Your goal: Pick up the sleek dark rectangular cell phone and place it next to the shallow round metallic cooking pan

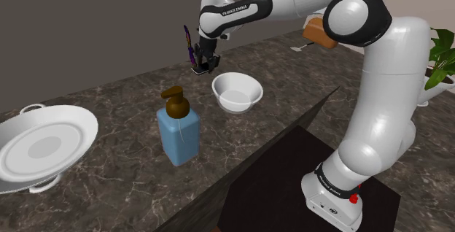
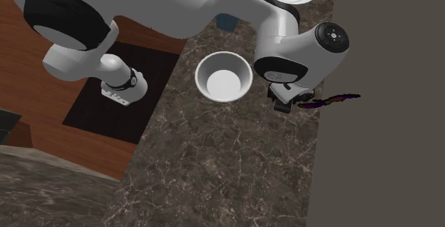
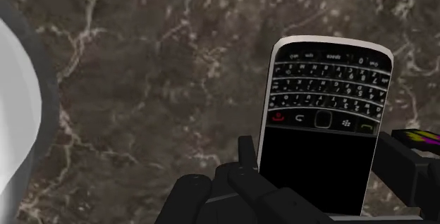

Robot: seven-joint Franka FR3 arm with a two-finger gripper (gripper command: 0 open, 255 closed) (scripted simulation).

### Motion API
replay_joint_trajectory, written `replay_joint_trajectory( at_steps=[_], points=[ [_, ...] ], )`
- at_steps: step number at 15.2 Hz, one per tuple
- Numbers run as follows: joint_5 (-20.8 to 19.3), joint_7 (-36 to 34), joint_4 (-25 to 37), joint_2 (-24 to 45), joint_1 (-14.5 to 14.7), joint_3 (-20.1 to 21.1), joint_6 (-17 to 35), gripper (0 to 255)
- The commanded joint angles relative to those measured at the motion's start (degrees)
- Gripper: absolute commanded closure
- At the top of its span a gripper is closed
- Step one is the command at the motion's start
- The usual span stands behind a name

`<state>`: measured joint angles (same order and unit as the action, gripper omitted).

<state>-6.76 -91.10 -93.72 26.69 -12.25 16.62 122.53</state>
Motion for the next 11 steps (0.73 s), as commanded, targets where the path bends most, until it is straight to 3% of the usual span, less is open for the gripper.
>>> replay_joint_trajectory(
  at_steps=[1,11],
  points=[
    [0.24,0.12,0.56,-0.71,-0.08,0.12,-1.26,255],
    [1.08,0.55,4.95,-3.05,-0.19,0.56,-7.9,255]
  ],
)
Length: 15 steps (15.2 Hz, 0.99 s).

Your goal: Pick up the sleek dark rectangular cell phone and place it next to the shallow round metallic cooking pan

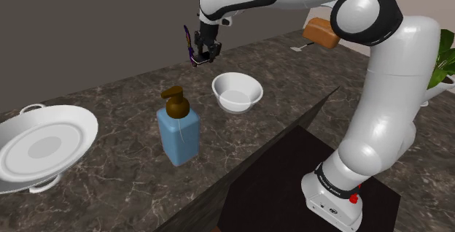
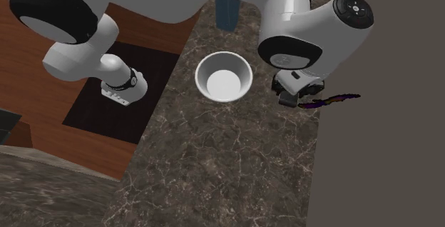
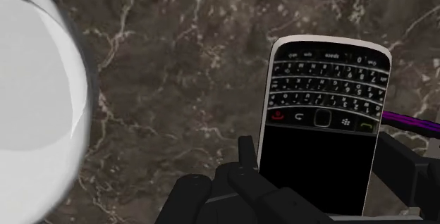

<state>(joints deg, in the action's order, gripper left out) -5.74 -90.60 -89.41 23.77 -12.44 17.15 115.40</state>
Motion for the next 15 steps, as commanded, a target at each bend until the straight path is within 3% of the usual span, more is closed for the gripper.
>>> replay_joint_trajectory(
  at_steps=[1,4,15],
  points=[
    [0.13,0.09,1.16,-0.3,0.0,0.06,-1.46,255],
    [0.28,0.17,2.7,-0.71,0.03,0.14,-3.38,255],
    [-0.48,-12.71,-4.73,-5.47,8.08,4.13,-0.71,255]
  ],
)
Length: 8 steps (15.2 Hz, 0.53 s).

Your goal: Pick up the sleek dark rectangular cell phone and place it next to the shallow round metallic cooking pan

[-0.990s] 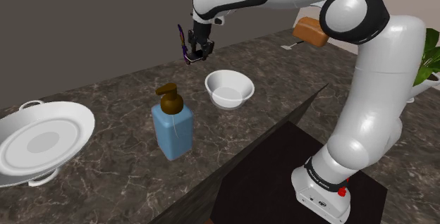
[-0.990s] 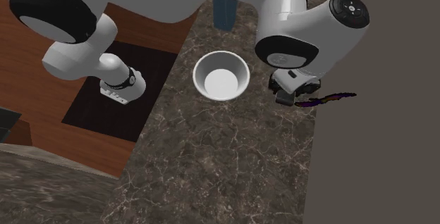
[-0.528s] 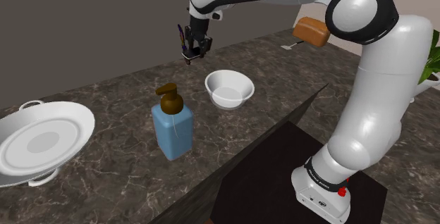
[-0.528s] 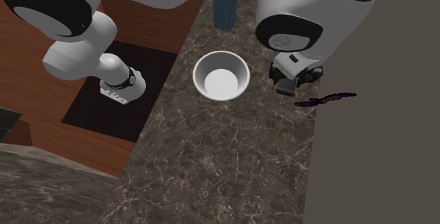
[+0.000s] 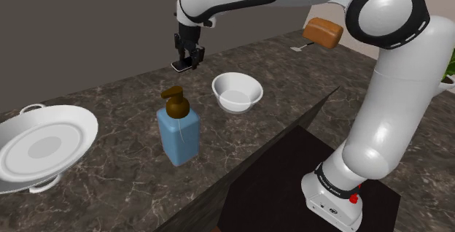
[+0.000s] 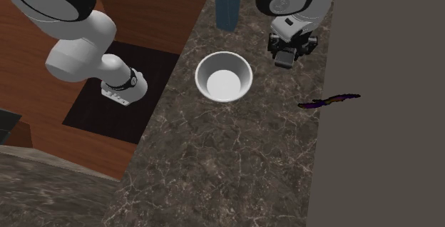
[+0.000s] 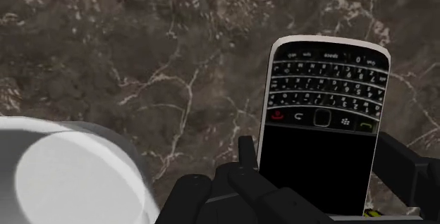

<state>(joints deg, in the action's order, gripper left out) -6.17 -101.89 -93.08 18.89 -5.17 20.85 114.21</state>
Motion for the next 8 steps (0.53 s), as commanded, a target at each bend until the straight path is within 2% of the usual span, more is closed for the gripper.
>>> replay_joint_trajectory(
  at_steps=[1,8],
  points=[
    [-0.2,-2.68,-1.27,-0.7,1.63,0.8,0.56,255],
    [-1.87,-11.69,-0.7,0.0,7.73,3.3,0.35,255]
  ],
)
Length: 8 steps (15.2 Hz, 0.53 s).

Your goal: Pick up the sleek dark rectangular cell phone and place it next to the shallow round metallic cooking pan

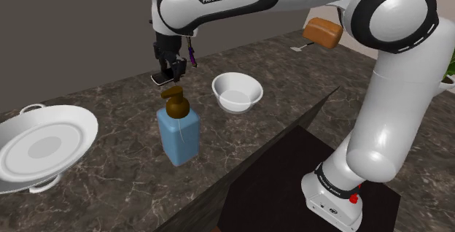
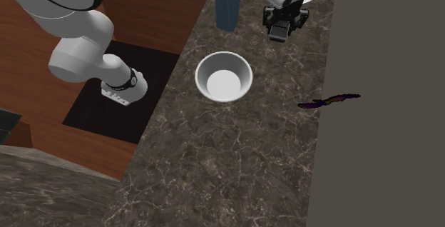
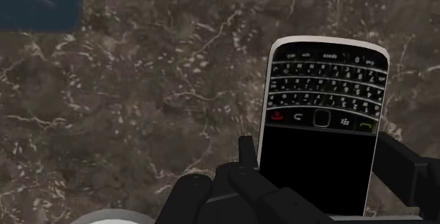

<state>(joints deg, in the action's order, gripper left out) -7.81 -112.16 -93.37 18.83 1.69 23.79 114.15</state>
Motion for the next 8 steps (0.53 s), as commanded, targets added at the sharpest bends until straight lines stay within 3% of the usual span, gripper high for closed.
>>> replay_joint_trajectory(
  at_steps=[1,8],
  points=[
    [-0.55,-2.73,-0.03,0.37,1.81,0.66,0.28,255],
    [-3.31,-11.88,4.8,4.09,9.01,2.54,-1.53,255]
  ],
)
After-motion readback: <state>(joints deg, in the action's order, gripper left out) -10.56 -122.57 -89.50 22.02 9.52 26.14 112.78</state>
